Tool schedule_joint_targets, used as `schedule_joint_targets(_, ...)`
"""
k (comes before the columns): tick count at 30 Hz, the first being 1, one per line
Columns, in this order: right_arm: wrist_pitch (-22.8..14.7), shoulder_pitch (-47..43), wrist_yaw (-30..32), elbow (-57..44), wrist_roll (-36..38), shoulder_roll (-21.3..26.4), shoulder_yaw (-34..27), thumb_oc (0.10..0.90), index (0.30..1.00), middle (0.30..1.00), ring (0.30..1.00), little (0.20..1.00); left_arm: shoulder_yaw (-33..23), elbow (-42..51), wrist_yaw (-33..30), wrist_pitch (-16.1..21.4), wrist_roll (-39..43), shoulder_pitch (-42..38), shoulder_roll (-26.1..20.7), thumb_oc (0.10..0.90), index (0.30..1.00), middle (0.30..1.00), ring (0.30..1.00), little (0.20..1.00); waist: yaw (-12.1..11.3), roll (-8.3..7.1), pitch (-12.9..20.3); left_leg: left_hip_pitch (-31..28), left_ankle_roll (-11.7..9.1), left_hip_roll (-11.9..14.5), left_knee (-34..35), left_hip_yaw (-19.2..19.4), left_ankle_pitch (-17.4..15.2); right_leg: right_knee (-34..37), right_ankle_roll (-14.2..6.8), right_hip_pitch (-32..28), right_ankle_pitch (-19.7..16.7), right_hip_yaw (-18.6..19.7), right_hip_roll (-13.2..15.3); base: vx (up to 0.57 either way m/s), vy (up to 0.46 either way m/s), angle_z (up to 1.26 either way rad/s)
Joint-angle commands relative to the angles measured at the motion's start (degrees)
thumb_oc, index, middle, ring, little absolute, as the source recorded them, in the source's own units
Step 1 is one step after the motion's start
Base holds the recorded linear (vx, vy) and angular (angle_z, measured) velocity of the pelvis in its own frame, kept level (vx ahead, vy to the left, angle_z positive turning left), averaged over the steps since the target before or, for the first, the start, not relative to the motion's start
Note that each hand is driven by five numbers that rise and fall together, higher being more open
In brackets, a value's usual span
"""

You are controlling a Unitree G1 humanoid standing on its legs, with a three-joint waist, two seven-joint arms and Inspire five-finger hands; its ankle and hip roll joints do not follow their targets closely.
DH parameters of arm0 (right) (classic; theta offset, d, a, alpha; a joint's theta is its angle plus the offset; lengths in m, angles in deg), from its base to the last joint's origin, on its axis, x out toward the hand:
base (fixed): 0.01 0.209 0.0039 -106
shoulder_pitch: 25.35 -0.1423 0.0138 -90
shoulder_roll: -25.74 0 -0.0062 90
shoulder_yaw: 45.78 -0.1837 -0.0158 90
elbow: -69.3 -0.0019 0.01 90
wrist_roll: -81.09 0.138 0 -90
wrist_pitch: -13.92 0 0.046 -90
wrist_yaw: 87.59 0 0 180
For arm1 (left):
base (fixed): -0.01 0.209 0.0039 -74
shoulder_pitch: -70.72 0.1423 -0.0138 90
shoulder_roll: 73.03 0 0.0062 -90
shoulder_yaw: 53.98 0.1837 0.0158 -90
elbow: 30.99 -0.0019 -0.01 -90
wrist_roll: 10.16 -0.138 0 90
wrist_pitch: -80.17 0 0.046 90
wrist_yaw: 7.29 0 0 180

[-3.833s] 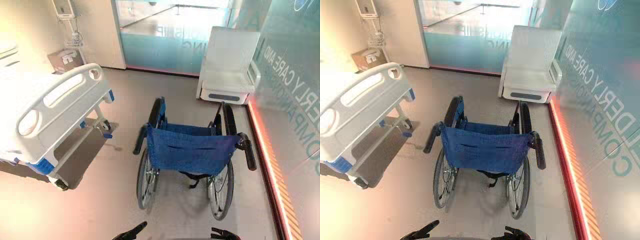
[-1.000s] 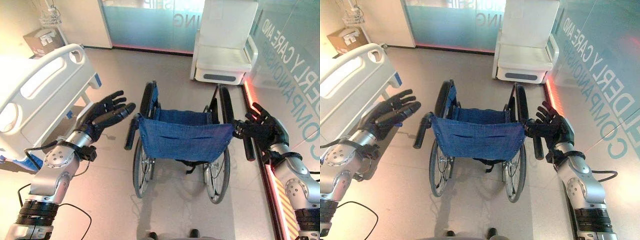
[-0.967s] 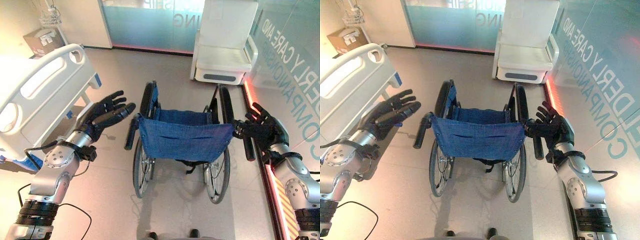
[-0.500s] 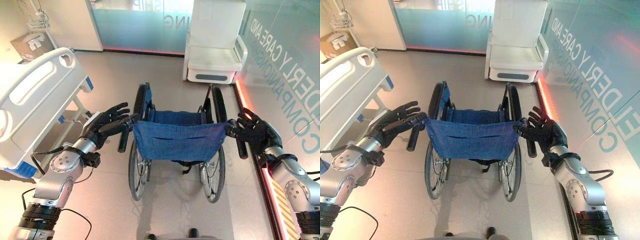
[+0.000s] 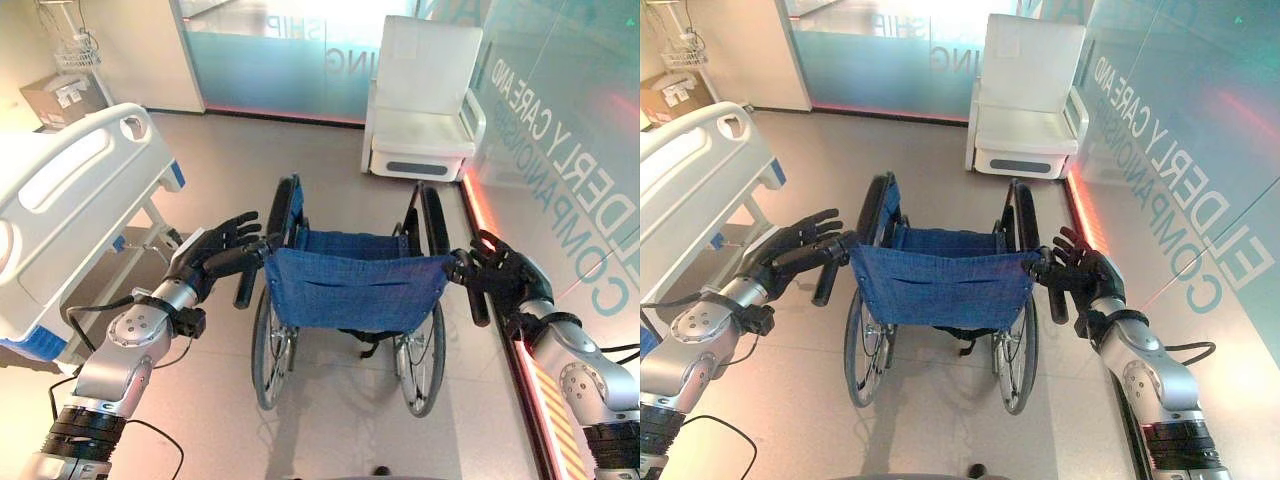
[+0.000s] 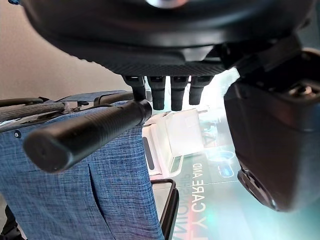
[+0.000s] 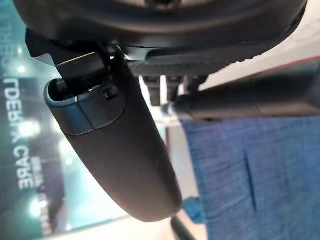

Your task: Push the wheelchair next to the bed

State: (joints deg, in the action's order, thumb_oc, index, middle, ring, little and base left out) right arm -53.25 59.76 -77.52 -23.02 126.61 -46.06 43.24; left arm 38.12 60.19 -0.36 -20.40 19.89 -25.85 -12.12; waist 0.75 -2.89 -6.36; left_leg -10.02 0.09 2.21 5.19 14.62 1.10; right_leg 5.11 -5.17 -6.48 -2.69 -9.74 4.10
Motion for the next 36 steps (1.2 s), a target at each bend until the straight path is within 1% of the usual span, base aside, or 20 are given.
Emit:
schedule_joint_targets(1, -1.8, -4.9, 2.9, -0.1, 3.0, -1.5, 3.2, 0.800, 0.900, 0.900, 0.900, 0.900, 2.4, 2.9, -0.6, 3.4, 2.5, -8.4, 1.1, 0.800, 0.900, 0.900, 0.900, 0.900, -0.8, 1.21, 1.3, 0.8, -2.8, 1.4, -0.2, -0.2, -1.8, -0.1, -3.1, -1.6, 0.2, -3.0, 3.4, 0.00, 0.000, 0.00)
schedule_joint_targets(2, -1.8, -5.0, 3.4, 0.1, 2.9, -1.7, 3.3, 0.800, 0.900, 0.900, 0.900, 0.900, 2.5, 3.0, -0.8, 3.0, 2.8, -8.4, 1.3, 0.800, 0.900, 0.900, 0.900, 0.900, -0.9, 1.21, 1.3, 0.8, -2.8, 1.4, -0.2, -0.3, -1.8, -0.1, -3.1, -1.6, 0.2, -3.1, 3.4, 0.00, 0.000, 0.00)
schedule_joint_targets(3, -2.0, -5.6, 4.8, 1.6, 2.9, -2.7, 3.6, 0.800, 0.900, 0.900, 0.900, 0.900, 2.7, 3.2, -1.4, 1.2, 3.6, -8.4, 2.0, 0.800, 0.900, 0.900, 0.900, 0.900, -1.2, 1.28, 1.2, 0.8, -2.8, 1.4, -0.2, -0.4, -1.7, -0.1, -3.1, -1.7, 0.2, -3.3, 3.5, 0.00, 0.000, 0.00)
schedule_joint_targets(5, -1.8, -6.0, 6.1, 2.6, 3.2, -3.1, 3.7, 0.800, 0.900, 0.900, 0.900, 0.900, 2.9, 3.1, -1.7, -0.6, 3.7, -8.4, 2.5, 0.800, 0.900, 0.900, 0.900, 0.900, -1.4, 1.32, 1.2, 0.8, -2.8, 1.4, -0.2, -0.5, -1.7, -0.1, -3.1, -1.8, 0.3, -3.5, 3.6, 0.00, 0.000, 0.00)
schedule_joint_targets(6, -1.5, -6.3, 6.6, 3.4, 2.9, -3.6, 3.9, 0.800, 0.900, 0.900, 0.900, 0.900, 3.0, 2.9, -2.7, -2.1, 2.9, -8.5, 2.6, 0.800, 0.900, 0.900, 0.900, 0.900, -1.6, 1.37, 1.3, 0.9, -2.8, 1.3, -0.2, -0.6, -1.7, -0.1, -3.1, -1.8, 0.3, -3.6, 3.6, 0.00, 0.000, 0.00)
schedule_joint_targets(8, -1.6, -6.8, 7.1, 4.5, 2.5, -3.9, 4.2, 0.800, 0.900, 0.900, 0.900, 0.900, 3.2, 2.3, -3.8, -2.9, 0.9, -8.7, 2.5, 0.800, 0.900, 0.900, 0.900, 0.900, -1.8, 1.45, 1.2, 0.9, -2.7, 1.3, -0.2, -0.8, -1.7, -0.1, -3.2, -1.9, 0.2, -3.8, 3.6, 0.00, 0.000, 0.00)
schedule_joint_targets(9, -1.4, -7.4, 7.4, 5.3, 2.0, -4.1, 4.7, 0.800, 0.900, 0.900, 0.900, 0.900, 3.4, 1.5, -5.4, -3.9, -1.2, -9.1, 2.1, 0.800, 0.900, 0.900, 0.900, 0.900, -2.0, 1.48, 1.0, 1.0, -2.7, 1.1, -0.2, -1.1, -1.6, -0.1, -3.1, -1.9, 0.2, -3.9, 3.6, 0.00, 0.000, 0.00)
schedule_joint_targets(10, -1.4, -7.6, 7.4, 5.6, 1.9, -4.1, 4.9, 0.800, 0.900, 0.900, 0.900, 0.900, 3.4, 1.0, -5.8, -4.2, -2.2, -9.3, 2.0, 0.800, 0.900, 0.900, 0.900, 0.900, -2.1, 1.50, 1.0, 1.0, -2.7, 1.1, -0.2, -1.2, -1.6, -0.1, -3.1, -2.0, 0.2, -4.0, 3.6, 0.00, 0.000, 0.00)
schedule_joint_targets(11, -1.3, -8.2, 7.2, 6.3, 1.8, -4.1, 5.4, 0.800, 0.900, 0.900, 0.900, 0.900, 3.4, -0.1, -7.1, -4.2, -6.0, -9.8, 1.4, 0.800, 0.900, 0.900, 0.900, 0.900, -2.2, 1.52, 0.8, 1.1, -2.6, 1.1, -0.2, -1.3, -1.5, -0.1, -3.1, -2.0, 0.2, -4.1, 3.6, 0.00, 0.000, 0.00)
schedule_joint_targets(13, -1.3, -8.6, 7.2, 6.5, 1.8, -4.3, 5.9, 0.800, 0.900, 0.900, 0.900, 0.900, 3.6, -1.0, -8.0, -4.4, -7.7, -10.3, 0.9, 0.800, 0.900, 0.900, 0.900, 0.900, -2.3, 1.53, 0.7, 1.1, -2.6, 1.0, -0.2, -1.4, -1.5, -0.1, -3.0, -2.1, 0.3, -4.1, 3.6, 0.00, 0.000, 0.00)
schedule_joint_targets(14, -1.4, -9.1, 7.3, 6.8, 1.7, -4.4, 6.3, 0.800, 0.900, 0.900, 0.900, 0.900, 3.7, -2.0, -8.8, -3.9, -10.5, -10.9, 0.6, 0.800, 0.900, 0.900, 0.900, 0.900, -2.4, 1.51, 0.7, 1.2, -2.6, 0.9, -0.2, -1.6, -1.5, -0.1, -3.0, -2.1, 0.3, -4.3, 3.6, 0.01, -0.032, 0.01)
schedule_joint_targets(18, -1.9, -10.2, 7.5, 7.2, 1.6, -5.0, 7.1, 0.800, 0.900, 0.900, 0.900, 0.900, 4.9, -4.0, -10.4, -4.8, -10.9, -12.7, 0.6, 0.800, 0.900, 0.900, 0.900, 0.900, -2.5, 1.54, 0.4, 1.3, -2.7, 0.9, -0.2, -1.8, -1.4, -0.1, -2.9, -2.1, 0.3, -4.6, 3.5, 0.00, -0.041, 0.00)
schedule_joint_targets(22, -2.1, -10.7, 7.6, 7.3, 1.3, -6.0, 8.0, 0.800, 0.900, 0.900, 0.900, 0.900, 7.2, -5.6, -10.5, -6.0, -11.2, -14.2, 2.2, 0.800, 0.900, 0.900, 0.900, 0.900, -2.5, 1.55, 0.1, 1.2, -2.7, 1.0, -0.2, -2.1, -1.2, -0.1, -2.7, -2.3, 0.4, -4.8, 3.3, 0.01, -0.055, 0.08)
schedule_joint_targets(23, -2.5, -10.6, 7.4, 7.6, 0.8, -6.5, 8.4, 0.800, 0.900, 0.900, 0.900, 0.900, 7.9, -6.1, -10.4, -6.6, -13.3, -14.4, 3.1, 0.800, 0.900, 0.900, 0.900, 0.900, -2.6, 1.55, 0.1, 1.2, -2.8, 1.1, -0.2, -2.1, -1.1, -0.1, -2.6, -2.4, 0.4, -4.9, 3.1, 0.02, -0.047, 0.12)
schedule_joint_targets(27, -2.6, -10.8, 7.0, 7.6, 0.0, -7.1, 9.1, 0.800, 0.900, 0.900, 0.900, 0.900, 9.9, -6.4, -11.3, -8.4, -15.3, -14.6, 4.3, 0.800, 0.900, 0.900, 0.900, 0.900, -2.4, 1.49, 0.1, 1.0, -3.0, 1.4, -0.2, -2.1, -0.9, -0.1, -2.3, -2.5, 0.6, -4.9, 2.6, 0.03, -0.056, 0.03)
schedule_joint_targets(29, -2.8, -11.2, 6.6, 7.8, -0.7, -7.6, 9.5, 0.800, 0.900, 0.900, 0.900, 0.900, 11.1, -7.1, -12.1, -10.0, -16.8, -15.2, 5.1, 0.800, 0.900, 0.900, 0.900, 0.900, -2.2, 1.56, 0.1, 0.9, -3.2, 1.6, -0.2, -2.0, -0.8, -0.1, -2.2, -2.6, 0.6, -5.0, 2.4, 0.02, -0.036, 0.02)
schedule_joint_targets(30, -2.8, -11.2, 6.6, 7.8, -0.7, -7.6, 9.5, 0.800, 0.900, 0.900, 0.900, 0.900, 11.1, -7.1, -12.1, -10.0, -16.8, -15.2, 5.1, 0.800, 0.900, 0.900, 0.900, 0.900, -2.2, 1.56, 0.1, 0.9, -3.2, 1.6, -0.2, -2.0, -0.8, -0.1, -2.2, -2.6, 0.7, -5.0, 2.4, 0.02, -0.038, 0.01)
schedule_joint_targets(32, -2.9, -11.6, 6.4, 7.8, -0.9, -7.6, 9.8, 0.800, 0.900, 0.900, 0.900, 0.900, 11.8, -7.5, -14.1, -11.0, -17.7, -15.8, 5.6, 0.800, 0.900, 0.900, 0.900, 0.900, -2.1, 1.56, 0.0, 0.8, -3.3, 1.8, -0.2, -2.0, -0.6, -0.1, -2.1, -2.7, 0.7, -4.9, 2.2, 0.01, -0.021, 0.00)
schedule_joint_targets(34, -3.1, -12.3, 6.4, 7.9, -1.2, -7.8, 10.1, 0.800, 0.900, 0.900, 0.900, 0.900, 12.1, -8.5, -18.7, -9.8, -17.4, -16.4, 6.2, 0.800, 0.900, 0.900, 0.900, 0.900, -1.9, 1.54, 0.0, 0.8, -3.5, 2.0, -0.2, -2.0, -0.5, -0.1, -1.9, -2.7, 0.8, -4.9, 2.0, 0.01, -0.033, -0.01)
schedule_joint_targets(36, -3.0, -12.6, 6.5, 8.0, -1.0, -8.1, 10.1, 0.800, 0.900, 0.900, 0.900, 0.900, 11.8, -8.8, -21.9, -8.5, -16.4, -16.6, 6.7, 0.800, 0.900, 0.900, 0.900, 0.900, -1.9, 1.53, -0.1, 0.8, -3.6, 2.1, -0.2, -1.9, -0.4, -0.1, -1.8, -2.8, 0.9, -5.1, 1.9, 0.00, 0.000, 0.00)
